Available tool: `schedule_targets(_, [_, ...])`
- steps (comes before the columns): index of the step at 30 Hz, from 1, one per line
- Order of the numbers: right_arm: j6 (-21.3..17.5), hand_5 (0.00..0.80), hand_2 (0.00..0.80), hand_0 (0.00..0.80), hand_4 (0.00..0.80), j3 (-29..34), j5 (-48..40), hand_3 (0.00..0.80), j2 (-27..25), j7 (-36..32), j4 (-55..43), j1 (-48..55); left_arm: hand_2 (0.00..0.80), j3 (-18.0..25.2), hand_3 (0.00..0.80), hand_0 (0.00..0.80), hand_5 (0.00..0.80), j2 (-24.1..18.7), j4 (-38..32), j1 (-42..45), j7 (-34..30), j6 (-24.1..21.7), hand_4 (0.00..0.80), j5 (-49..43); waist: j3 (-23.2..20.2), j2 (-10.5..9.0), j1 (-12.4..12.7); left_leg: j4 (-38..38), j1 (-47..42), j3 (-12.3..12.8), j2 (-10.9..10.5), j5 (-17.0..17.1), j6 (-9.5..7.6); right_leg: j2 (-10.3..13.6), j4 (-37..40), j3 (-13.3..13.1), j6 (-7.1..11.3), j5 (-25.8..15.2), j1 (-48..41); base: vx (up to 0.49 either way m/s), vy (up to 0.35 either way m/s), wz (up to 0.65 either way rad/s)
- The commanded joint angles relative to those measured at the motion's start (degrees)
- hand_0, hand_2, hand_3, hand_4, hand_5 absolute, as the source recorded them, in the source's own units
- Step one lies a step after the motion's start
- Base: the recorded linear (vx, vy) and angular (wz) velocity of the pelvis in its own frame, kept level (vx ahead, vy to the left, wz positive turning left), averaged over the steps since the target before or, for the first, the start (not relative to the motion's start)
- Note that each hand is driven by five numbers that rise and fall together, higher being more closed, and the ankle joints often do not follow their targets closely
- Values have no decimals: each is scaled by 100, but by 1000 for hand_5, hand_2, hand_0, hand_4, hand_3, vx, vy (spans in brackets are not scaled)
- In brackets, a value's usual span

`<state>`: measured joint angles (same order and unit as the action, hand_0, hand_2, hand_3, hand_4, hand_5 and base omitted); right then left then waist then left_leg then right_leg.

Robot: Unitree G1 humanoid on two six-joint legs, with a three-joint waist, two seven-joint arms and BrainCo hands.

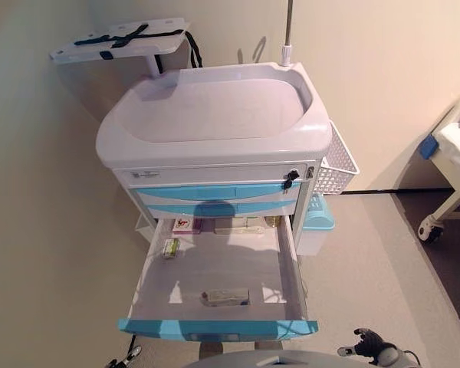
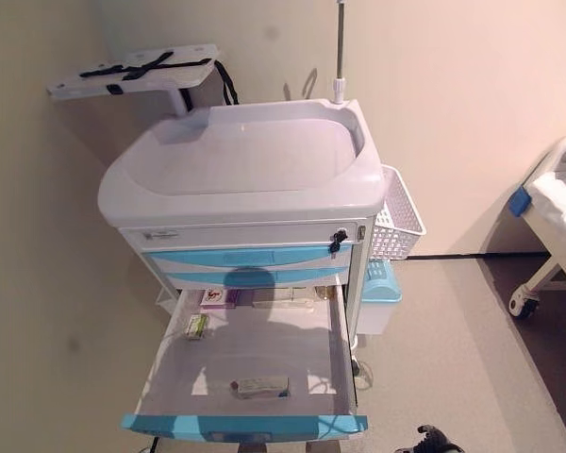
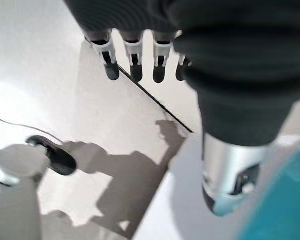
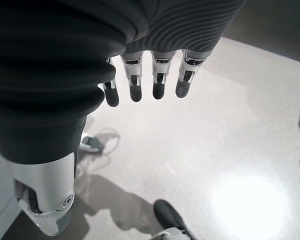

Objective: Open the drawer and pick up the medicine

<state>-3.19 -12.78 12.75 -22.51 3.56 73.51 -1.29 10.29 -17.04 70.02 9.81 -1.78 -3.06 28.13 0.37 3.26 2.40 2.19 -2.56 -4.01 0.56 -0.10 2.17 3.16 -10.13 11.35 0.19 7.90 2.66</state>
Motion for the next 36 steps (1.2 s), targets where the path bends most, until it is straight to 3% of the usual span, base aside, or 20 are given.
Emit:
schedule_targets(1, [-99, 0, 0, 0, 0, -136, -207, 0, -40, 84, 118, -292, 0, 269, 0, 0, 0, -282, 55, -83, -11, -111, 0, -392, 126, -199, -7, 167, 114, 163, -507, 55, -443, 153, 589, -341, 413, -537, -319, 11, 19, -10])
schedule_targets(7, [-141, 0, 0, 0, 0, 55, -291, 0, -185, 179, 105, -326, 0, 25, 0, 0, 0, -177, 312, 45, -28, -66, 0, -1079, 134, -216, -18, 203, 119, 312, -501, 43, -428, 143, 793, -491, 469, -700, -315, -3, 26, -15])
schedule_targets(20, [-241, 0, 0, 0, 0, 565, -437, 0, -863, 387, -300, -480, 0, -479, 0, 0, 0, 241, 886, 127, -56, 20, 0, -2138, 181, -466, -58, 249, 179, 570, -480, 24, -434, 154, 967, -749, 579, -973, -190, -20, 16, -13])
schedule_targets(24, [-309, 0, 0, 0, 0, 859, -607, 0, -1105, 597, -1435, -432, 0, -534, 0, 0, 0, 287, 861, 109, 26, 7, 0, -2307, 208, -556, -62, 263, 200, 641, -460, 34, -430, 145, 996, -812, 603, -1035, -135, -27, 6, -16])
schedule_targets(28, [-433, 0, 0, 0, 0, 1361, -741, 0, -1223, 628, -3945, 10, 0, -575, 0, 0, 0, 338, 740, 61, 184, -19, 0, -2545, 237, -676, -85, 271, 212, 666, -464, 51, -437, 130, 978, -828, 621, -1062, -96, -26, -3, -10])
schedule_targets(29, [-428, 0, 0, 0, 0, 1369, -739, 0, -1221, 626, -3956, 21, 0, -579, 0, 0, 0, 336, 740, 63, 184, -19, 0, -2545, 236, -677, -81, 272, 210, 666, -464, 51, -437, 131, 978, -828, 621, -1061, -97, 0, 0, 0])
schedule_targets(32, [-561, 0, 0, 0, 0, 1451, -1029, 0, -1184, 213, -5358, 308, 0, -717, 0, 0, 0, 302, 527, 11, 180, -90, 0, -2708, 236, -808, -58, 274, 202, 627, -466, 60, -432, 132, 973, -787, 618, -1050, -120, -5, -10, 1])
schedule_targets(33, [-552, 0, 0, 0, 0, 1461, -1029, 0, -1183, 206, -5375, 323, 0, -722, 0, 0, 0, 300, 526, 14, 180, -90, 0, -2708, 236, -809, -56, 274, 200, 625, -467, 60, -432, 133, 973, -784, 619, -1048, -123, -9, -24, 6])
schedule_targets(36, [-691, 0, 0, 0, 0, 1275, -1556, 0, -1367, -490, -6553, 521, 0, -1007, 0, 0, 0, 102, 438, -90, 100, -112, 0, -3226, 213, -947, -38, 275, 198, 616, -454, 68, -415, 131, 958, -746, 620, -1044, -123, 0, 0, 0])
